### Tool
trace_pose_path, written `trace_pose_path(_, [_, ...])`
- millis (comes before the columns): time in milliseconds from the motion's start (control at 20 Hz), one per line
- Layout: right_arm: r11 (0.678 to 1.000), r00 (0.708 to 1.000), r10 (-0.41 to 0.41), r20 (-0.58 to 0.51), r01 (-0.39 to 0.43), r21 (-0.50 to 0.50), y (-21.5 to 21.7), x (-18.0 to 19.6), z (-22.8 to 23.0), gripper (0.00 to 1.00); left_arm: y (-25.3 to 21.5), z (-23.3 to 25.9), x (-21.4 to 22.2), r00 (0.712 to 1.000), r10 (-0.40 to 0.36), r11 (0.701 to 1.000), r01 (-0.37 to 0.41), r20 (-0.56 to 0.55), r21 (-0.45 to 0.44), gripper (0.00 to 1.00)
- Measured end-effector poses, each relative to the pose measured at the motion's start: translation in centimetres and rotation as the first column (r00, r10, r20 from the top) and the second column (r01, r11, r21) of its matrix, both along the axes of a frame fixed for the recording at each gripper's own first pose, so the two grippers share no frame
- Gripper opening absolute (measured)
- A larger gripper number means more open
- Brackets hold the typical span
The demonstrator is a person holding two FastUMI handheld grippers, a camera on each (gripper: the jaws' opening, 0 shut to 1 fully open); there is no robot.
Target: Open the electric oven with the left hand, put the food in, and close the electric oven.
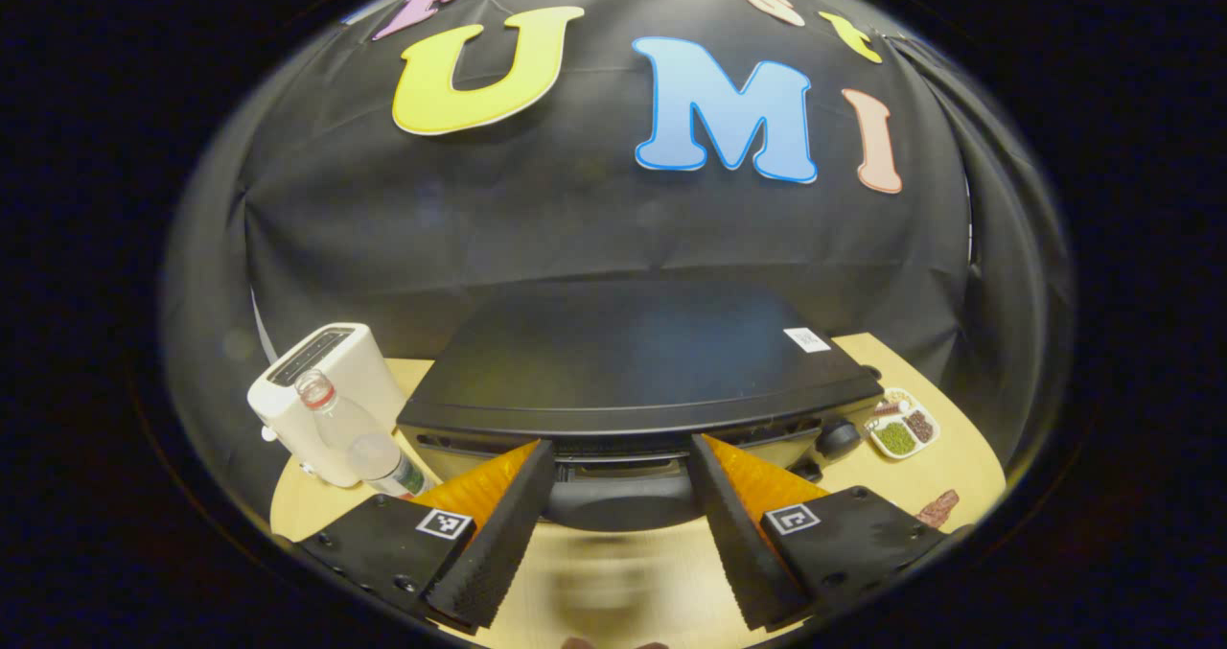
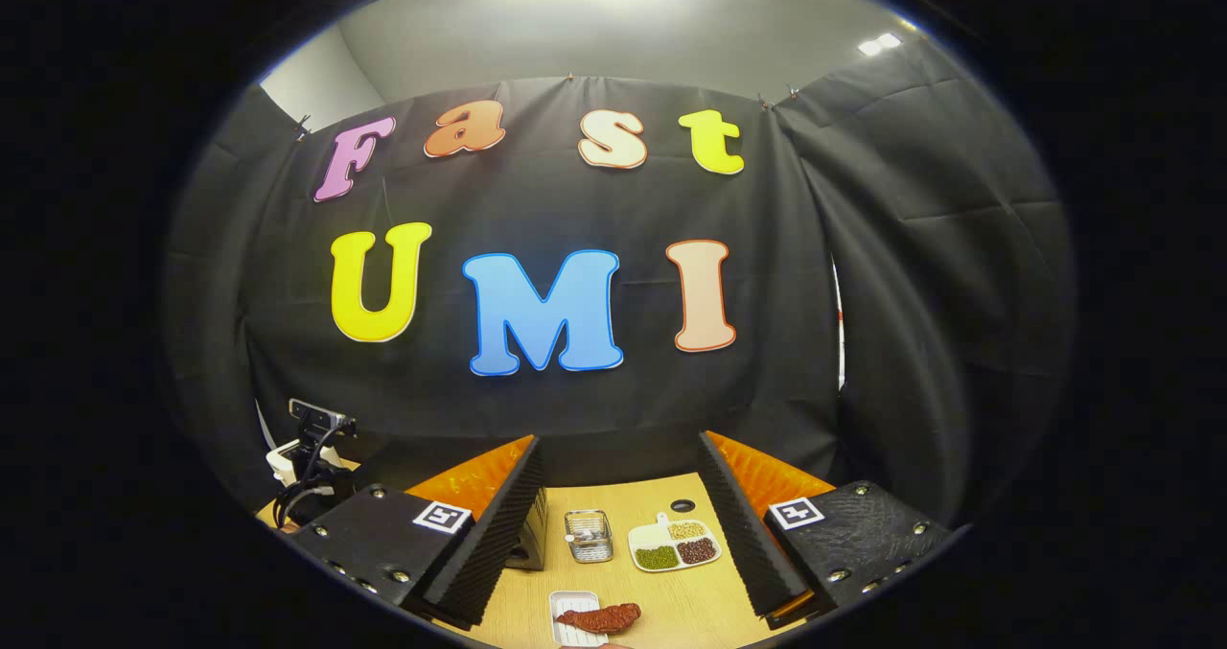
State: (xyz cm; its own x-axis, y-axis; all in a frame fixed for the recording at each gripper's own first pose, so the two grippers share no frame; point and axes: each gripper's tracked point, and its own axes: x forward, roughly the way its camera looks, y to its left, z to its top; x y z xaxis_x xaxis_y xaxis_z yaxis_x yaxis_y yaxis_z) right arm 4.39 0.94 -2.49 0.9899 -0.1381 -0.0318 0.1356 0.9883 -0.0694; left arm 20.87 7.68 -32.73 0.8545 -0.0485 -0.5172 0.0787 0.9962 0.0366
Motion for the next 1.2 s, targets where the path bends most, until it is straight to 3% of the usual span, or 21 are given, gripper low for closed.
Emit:
trace_pose_path(50, [1.000, 1.000, 0.003, 0.004, -0.003, -0.001, 0.1, -0.1, 0.1, 0.97, 0.0, -0.1, -0.5, 1.000, -0.001, 1.000, 0.001, 0.001, -0.001, 0.92])
trace_pose_path(100, [1.000, 1.000, 0.008, 0.007, -0.008, -0.001, 0.3, -0.2, 0.2, 0.97, -0.1, -0.3, -1.3, 1.000, -0.001, 1.000, 0.001, -0.002, -0.005, 0.99])
trace_pose_path(400, [1.000, 0.999, 0.026, 0.018, -0.026, -0.011, 0.7, -1.0, 0.8, 0.97, -0.1, -1.6, -4.4, 1.000, -0.001, 1.000, 0.001, -0.029, -0.011, 0.95])
trace_pose_path(500, [1.000, 1.000, 0.025, 0.019, -0.025, -0.018, 0.6, -1.4, 0.8, 0.97, -0.1, -2.3, -5.5, 0.999, -0.001, 1.000, 0.001, -0.042, -0.014, 0.99])
trace_pose_path(650, [1.000, 1.000, 0.020, 0.015, -0.020, -0.017, 0.4, -1.8, 0.8, 0.97, -0.1, -3.1, -6.9, 0.999, -0.002, 1.000, 0.002, -0.053, -0.004, 0.92])
trace_pose_path(700, [1.000, 1.000, 0.017, 0.014, -0.017, -0.016, 0.3, -1.9, 0.7, 0.97, -0.1, -3.3, -7.3, 0.998, -0.005, 1.000, 0.005, -0.057, 0.001, 0.99])
trace_pose_path(900, [1.000, 1.000, 0.015, 0.008, -0.015, -0.012, 0.2, -2.3, 0.6, 0.97, -0.2, -4.8, -9.2, 0.997, -0.014, 1.000, 0.015, -0.080, 0.010, 0.95])
trace_pose_path(950, [1.000, 1.000, 0.016, 0.006, -0.016, -0.015, 0.2, -2.4, 0.7, 0.97, -0.2, -5.3, -9.8, 0.996, -0.015, 1.000, 0.016, -0.089, 0.013, 0.99])
trace_pose_path(1050, [1.000, 1.000, 0.020, 0.002, -0.020, -0.021, 0.4, -2.4, 0.6, 0.97, -0.3, -6.4, -10.8, 0.994, -0.018, 1.000, 0.020, -0.112, 0.016, 0.92])
trace_pose_path(1150, [0.999, 1.000, 0.025, -0.001, -0.025, -0.025, 0.5, -2.5, 0.5, 0.97, -0.2, -7.6, -11.9, 0.990, -0.029, 0.999, 0.032, -0.136, 0.018, 1.00])
trace_pose_path(1200, [0.999, 1.000, 0.030, -0.005, -0.030, -0.026, 0.6, -2.5, 0.4, 0.97, -0.1, -8.3, -12.4, 0.987, -0.031, 0.999, 0.035, -0.155, 0.021, 0.96])
